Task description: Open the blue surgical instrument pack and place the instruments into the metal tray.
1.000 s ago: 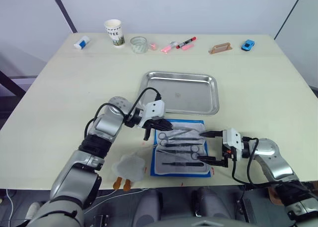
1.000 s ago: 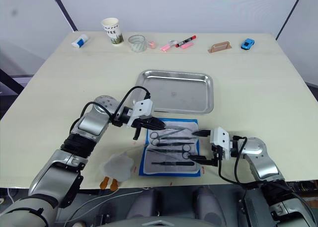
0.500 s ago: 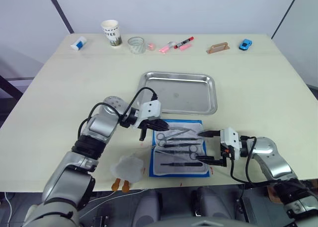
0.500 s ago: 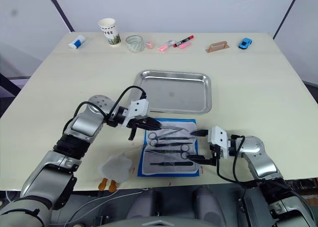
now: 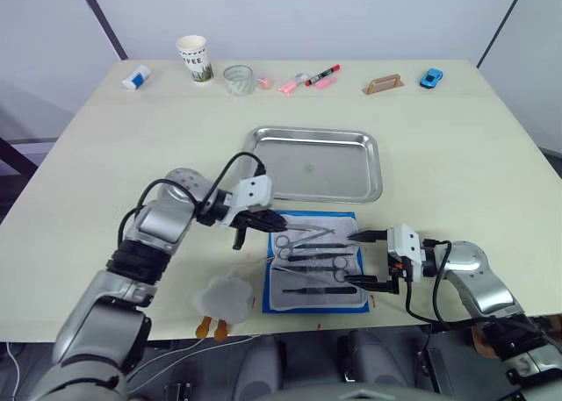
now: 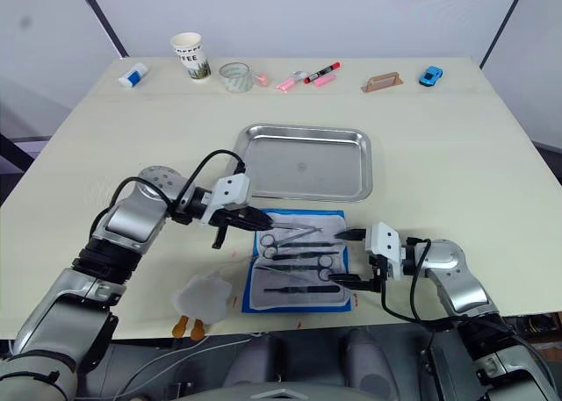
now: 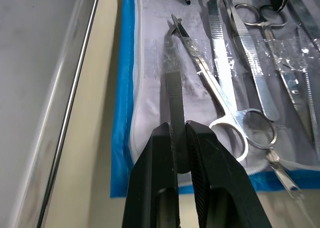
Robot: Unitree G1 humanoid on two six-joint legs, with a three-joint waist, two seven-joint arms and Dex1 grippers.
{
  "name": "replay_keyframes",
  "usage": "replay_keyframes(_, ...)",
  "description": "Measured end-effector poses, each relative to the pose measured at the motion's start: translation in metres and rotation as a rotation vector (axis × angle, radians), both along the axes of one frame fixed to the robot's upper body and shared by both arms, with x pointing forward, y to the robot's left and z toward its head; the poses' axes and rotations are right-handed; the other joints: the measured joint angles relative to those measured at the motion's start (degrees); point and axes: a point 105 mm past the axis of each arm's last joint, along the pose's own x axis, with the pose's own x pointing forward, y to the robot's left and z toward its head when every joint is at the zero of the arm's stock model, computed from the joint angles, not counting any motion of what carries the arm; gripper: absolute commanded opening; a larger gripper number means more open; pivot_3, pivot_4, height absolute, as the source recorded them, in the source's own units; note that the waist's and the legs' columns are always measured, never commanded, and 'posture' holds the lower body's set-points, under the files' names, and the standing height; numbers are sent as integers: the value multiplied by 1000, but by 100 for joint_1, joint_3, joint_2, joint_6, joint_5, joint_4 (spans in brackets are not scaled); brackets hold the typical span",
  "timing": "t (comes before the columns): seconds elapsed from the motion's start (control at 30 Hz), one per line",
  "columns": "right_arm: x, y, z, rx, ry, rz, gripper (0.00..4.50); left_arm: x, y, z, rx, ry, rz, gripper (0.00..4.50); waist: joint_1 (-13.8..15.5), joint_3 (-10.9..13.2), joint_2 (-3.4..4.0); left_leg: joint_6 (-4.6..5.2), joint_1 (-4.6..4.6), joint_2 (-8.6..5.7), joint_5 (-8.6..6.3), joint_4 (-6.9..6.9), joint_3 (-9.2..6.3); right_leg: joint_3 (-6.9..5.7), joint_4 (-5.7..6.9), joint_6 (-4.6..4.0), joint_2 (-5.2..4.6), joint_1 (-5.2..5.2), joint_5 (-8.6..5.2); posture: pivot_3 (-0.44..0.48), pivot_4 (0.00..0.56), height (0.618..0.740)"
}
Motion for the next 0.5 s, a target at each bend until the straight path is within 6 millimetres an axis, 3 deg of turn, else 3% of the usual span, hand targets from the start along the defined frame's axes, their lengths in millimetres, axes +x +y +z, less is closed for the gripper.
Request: replay_keyframes(0.5,1,1,0,-2,0,4,4500,-7,32,12,43,-22,50,74,-9,-2,-3,0,2,2,0,-3,2,1,1,-3,2,-2,-1,0,150,737)
